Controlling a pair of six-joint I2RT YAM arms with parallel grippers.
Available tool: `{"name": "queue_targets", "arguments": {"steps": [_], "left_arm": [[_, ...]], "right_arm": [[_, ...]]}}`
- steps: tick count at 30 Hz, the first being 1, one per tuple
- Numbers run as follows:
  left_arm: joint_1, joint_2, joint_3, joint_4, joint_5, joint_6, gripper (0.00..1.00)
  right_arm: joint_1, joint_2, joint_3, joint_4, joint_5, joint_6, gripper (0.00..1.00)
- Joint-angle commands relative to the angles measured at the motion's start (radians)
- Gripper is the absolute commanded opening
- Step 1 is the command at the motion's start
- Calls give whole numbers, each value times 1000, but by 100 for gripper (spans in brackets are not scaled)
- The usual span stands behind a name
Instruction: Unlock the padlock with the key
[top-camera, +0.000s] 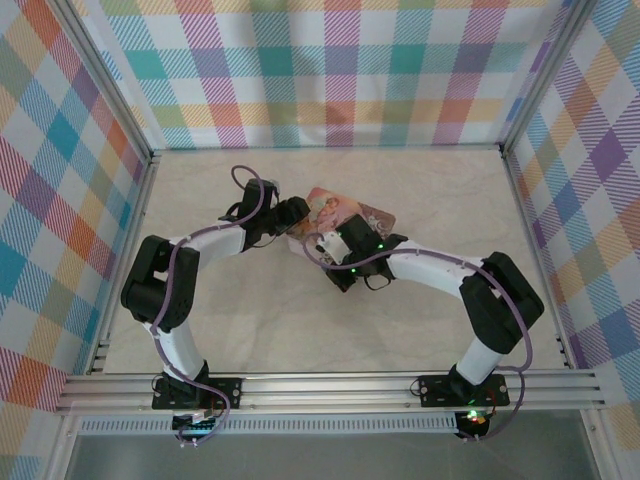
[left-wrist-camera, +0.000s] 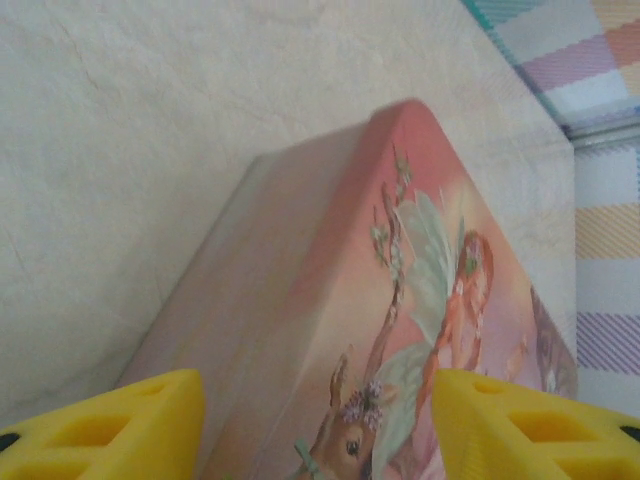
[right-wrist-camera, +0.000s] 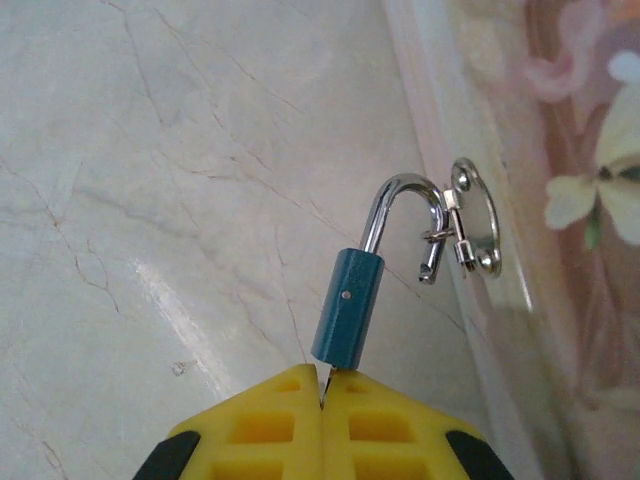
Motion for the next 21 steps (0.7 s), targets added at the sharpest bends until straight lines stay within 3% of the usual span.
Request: {"name": "queue_targets", "arguments": {"steps": [1, 9, 16, 21], "left_arm": [[-33, 19, -16, 34, 52, -25, 61], [-34, 25, -38, 68, 68, -48, 60], [-30, 27, -65, 117, 70, -88, 60], [9, -29, -88, 94, 37, -79, 61]], "right_arm": [[21, 34, 66, 54, -46, -112, 0], [32, 63, 33, 100, 24, -145, 0], [56, 68, 32, 215, 4, -100, 0], [63, 56, 48, 200, 1, -91, 0]]}}
